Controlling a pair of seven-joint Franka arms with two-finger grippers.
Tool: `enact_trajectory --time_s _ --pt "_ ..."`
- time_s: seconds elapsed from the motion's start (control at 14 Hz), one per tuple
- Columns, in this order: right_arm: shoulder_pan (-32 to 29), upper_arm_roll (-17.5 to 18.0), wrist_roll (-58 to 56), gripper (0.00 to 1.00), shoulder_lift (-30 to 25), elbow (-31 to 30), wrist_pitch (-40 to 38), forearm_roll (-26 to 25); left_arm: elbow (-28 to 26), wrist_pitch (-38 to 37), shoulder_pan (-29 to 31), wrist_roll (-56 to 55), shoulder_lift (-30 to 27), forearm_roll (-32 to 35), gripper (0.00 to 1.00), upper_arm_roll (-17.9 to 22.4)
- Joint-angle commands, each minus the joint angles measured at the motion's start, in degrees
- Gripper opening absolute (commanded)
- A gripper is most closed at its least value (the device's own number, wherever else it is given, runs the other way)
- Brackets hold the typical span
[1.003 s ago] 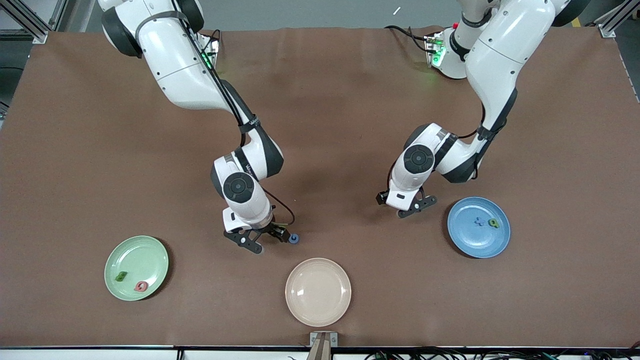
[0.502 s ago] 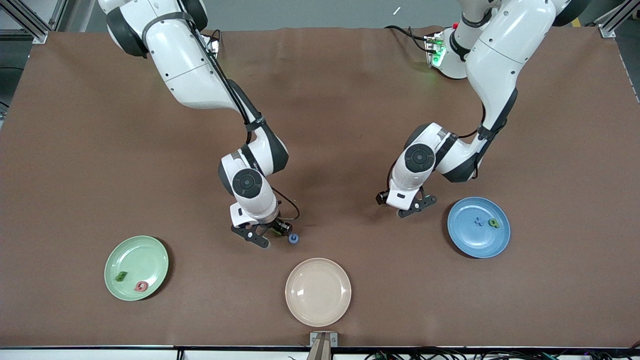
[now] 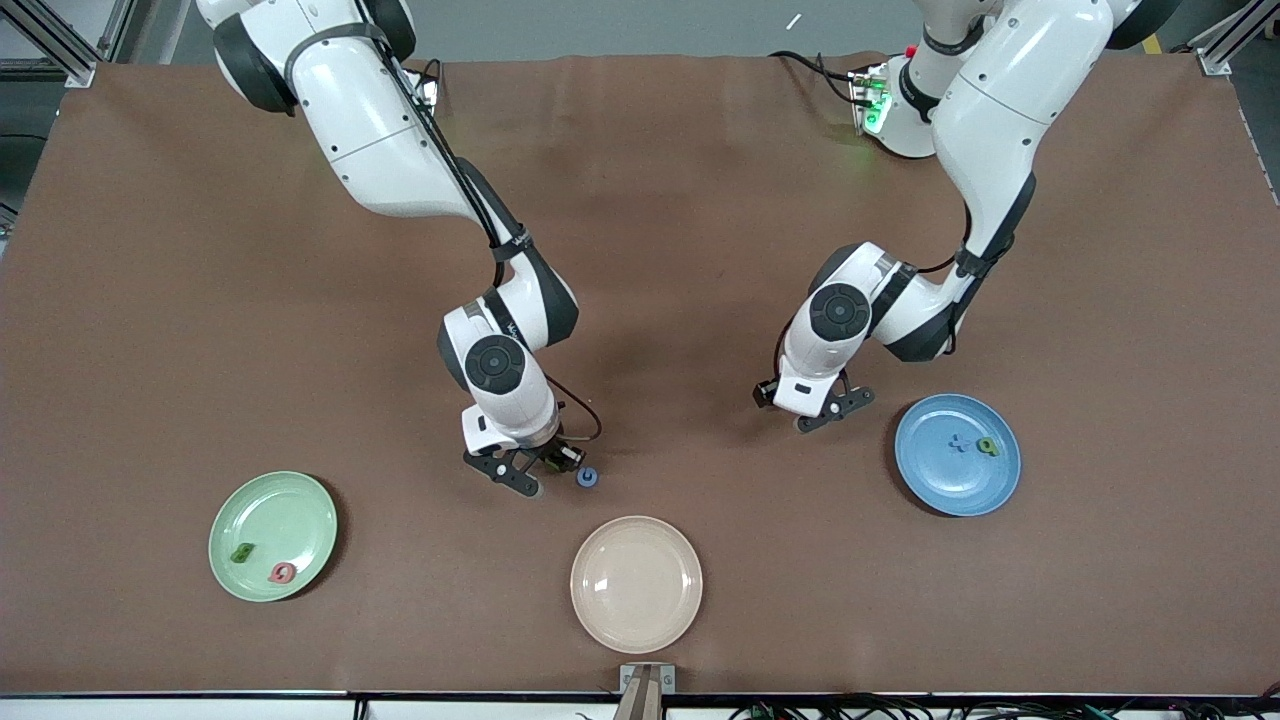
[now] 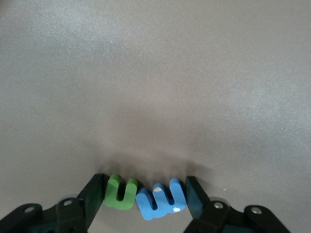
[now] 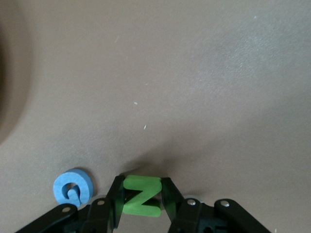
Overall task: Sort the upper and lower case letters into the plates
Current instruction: 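Grasp the green Z with the right gripper while the left gripper grasps u and m, then place the Z on the green plate while the left gripper carries u and m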
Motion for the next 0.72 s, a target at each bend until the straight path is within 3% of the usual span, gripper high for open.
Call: enact_trajectory --time_s 0.0,0.36,0.5,0.65 --pt "-2.71 -0.38 -1.35 0.00 -1.47 -0.29 -2.86 -0.16 -2.41 1.18 0.99 -1.33 -0.87 0.69 0.64 -0.68" --pt "-11.59 -0.90 -26.08 0.01 -3.14 6.91 -20.17 -0.51 -2.33 1.18 0.99 -1.33 -0.87 0.78 0.49 -0.68" --pt "-14.50 -4.05 -38.82 0.01 -3.49 7.10 -20.99 -0.51 -2.24 1.18 0.99 -1.15 -0.96 0.78 0.40 -0.68" --pt "-15.29 -9.58 -52.97 0.01 -3.41 7.10 -20.64 -0.34 -1.97 1.18 0.99 -0.98 -1.31 0.69 0.29 -0.68"
